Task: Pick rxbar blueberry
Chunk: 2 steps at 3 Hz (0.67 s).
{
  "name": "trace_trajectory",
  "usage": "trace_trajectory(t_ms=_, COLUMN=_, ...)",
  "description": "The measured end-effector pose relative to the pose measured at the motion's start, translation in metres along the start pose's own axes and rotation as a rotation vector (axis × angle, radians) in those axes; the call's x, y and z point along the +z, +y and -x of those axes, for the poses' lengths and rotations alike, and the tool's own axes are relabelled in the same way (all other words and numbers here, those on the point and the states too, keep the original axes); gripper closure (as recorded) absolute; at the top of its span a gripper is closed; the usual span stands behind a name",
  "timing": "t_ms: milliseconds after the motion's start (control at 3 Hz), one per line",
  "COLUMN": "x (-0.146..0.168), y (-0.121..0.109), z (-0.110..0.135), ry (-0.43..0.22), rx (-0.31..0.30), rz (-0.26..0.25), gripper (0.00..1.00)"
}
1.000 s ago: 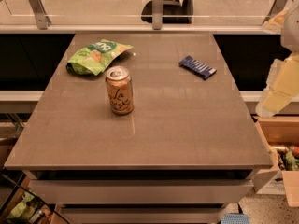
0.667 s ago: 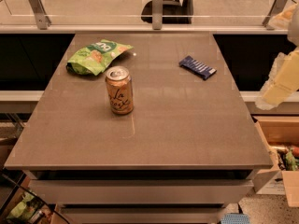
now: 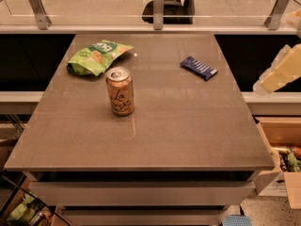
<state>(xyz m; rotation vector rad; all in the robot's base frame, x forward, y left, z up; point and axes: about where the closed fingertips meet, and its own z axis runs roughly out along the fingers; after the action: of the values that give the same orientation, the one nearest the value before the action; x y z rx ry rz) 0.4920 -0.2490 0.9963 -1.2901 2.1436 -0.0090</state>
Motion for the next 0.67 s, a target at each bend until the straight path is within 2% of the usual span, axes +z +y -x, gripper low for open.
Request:
trace_trajectory(t_ms=333, x=0.016, y=-0.017, z=-0.003, ry=-0.09, rx=0.085, rz=-0.03, gripper=0.0)
trace_trajectory(t_ms=667, x=0.029, y=-0.027, z=-0.004, ry=-0.142, rx=0.183, rz=-0.089, gripper=0.0)
